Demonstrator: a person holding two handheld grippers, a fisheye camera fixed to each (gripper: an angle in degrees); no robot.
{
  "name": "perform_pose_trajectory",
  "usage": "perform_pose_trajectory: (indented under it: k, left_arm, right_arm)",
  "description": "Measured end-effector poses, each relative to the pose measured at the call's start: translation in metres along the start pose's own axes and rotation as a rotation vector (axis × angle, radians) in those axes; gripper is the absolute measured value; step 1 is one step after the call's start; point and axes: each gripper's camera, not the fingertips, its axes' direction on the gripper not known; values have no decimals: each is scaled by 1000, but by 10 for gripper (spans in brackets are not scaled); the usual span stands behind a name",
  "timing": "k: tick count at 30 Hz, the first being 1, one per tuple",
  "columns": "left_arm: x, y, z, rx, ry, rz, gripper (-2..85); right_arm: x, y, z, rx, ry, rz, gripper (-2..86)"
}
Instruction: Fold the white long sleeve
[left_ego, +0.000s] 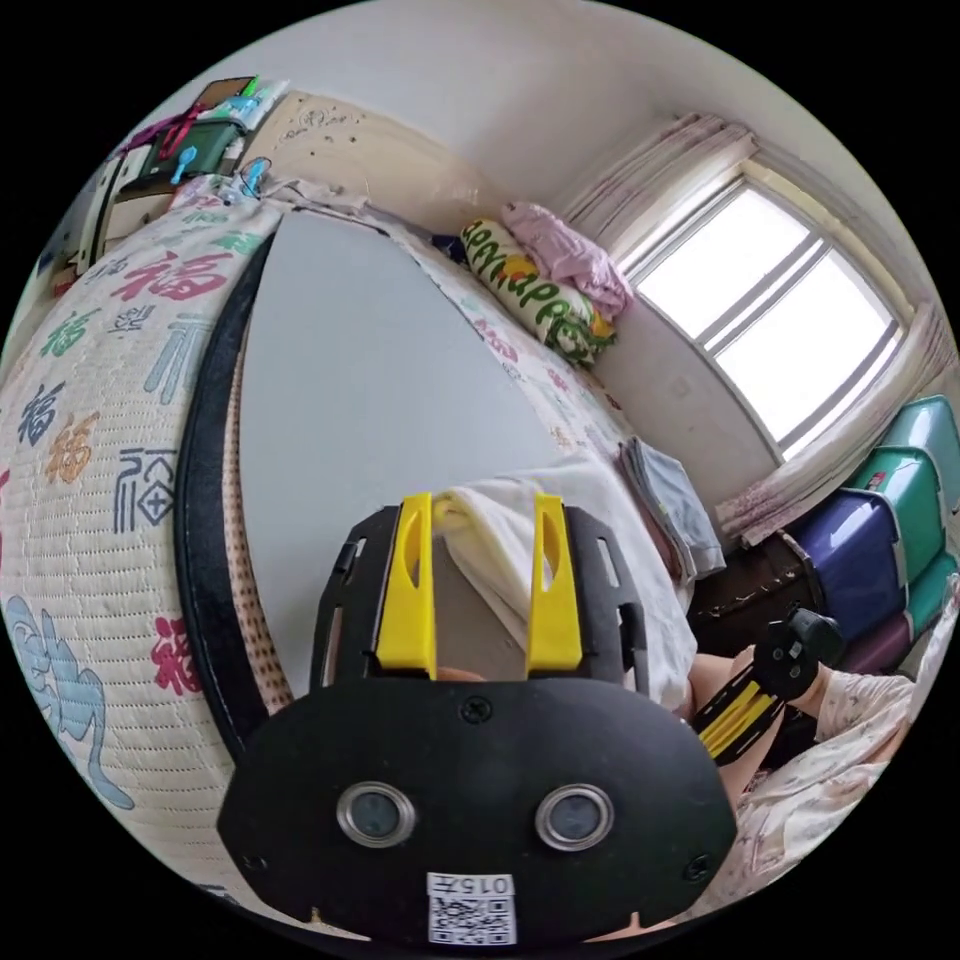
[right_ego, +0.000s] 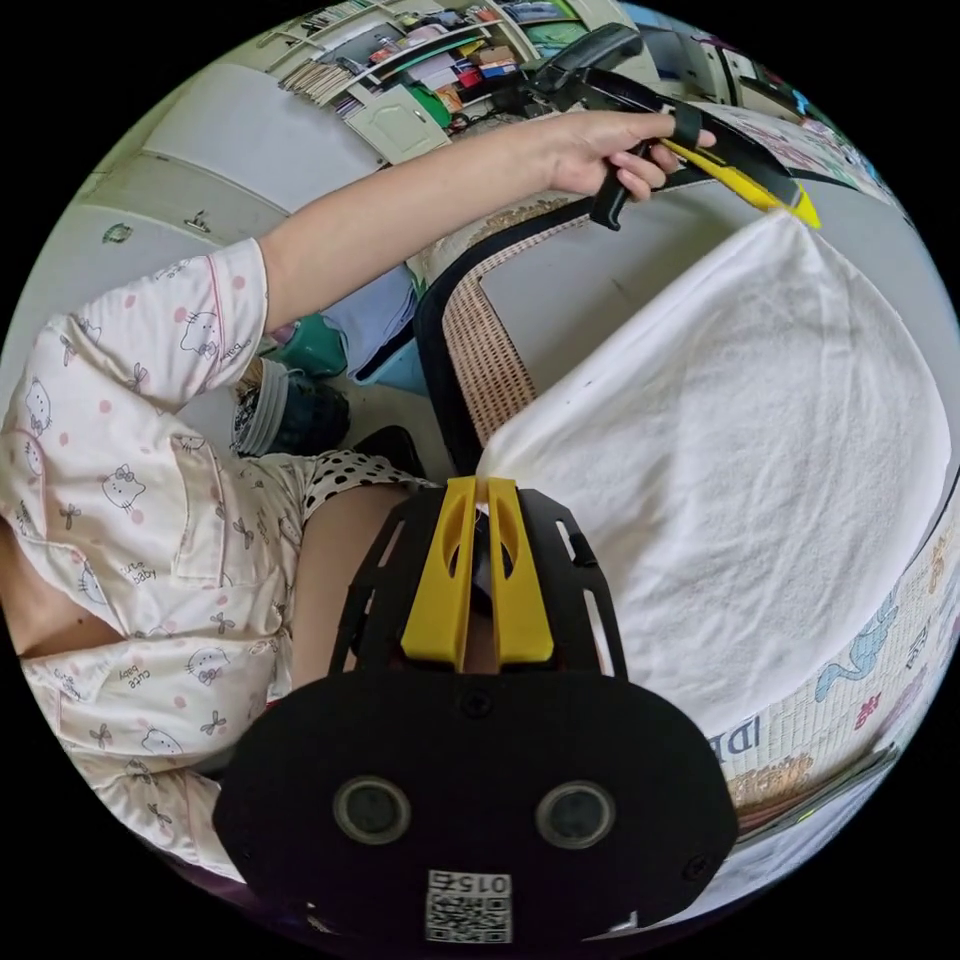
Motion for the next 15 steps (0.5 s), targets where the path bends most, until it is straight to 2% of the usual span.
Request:
perform_pose_trajectory:
  k: [5, 10, 13, 15]
  left_arm:
    - [15, -14, 9, -17, -107, 37, 92]
    - [44, -29, 17, -88, -225, 101, 89]
    - [63, -39, 10, -100, -283, 132, 90]
    - [84, -47, -4, -75, -319, 182, 91]
  right_arm:
    - [-2, -2, 11, -38, 74, -33, 8]
    - [10, -13, 33, -185, 159, -46, 11]
    - [10, -14, 20, -180, 133, -65, 18]
    - [4, -6, -13, -95, 138, -95, 29]
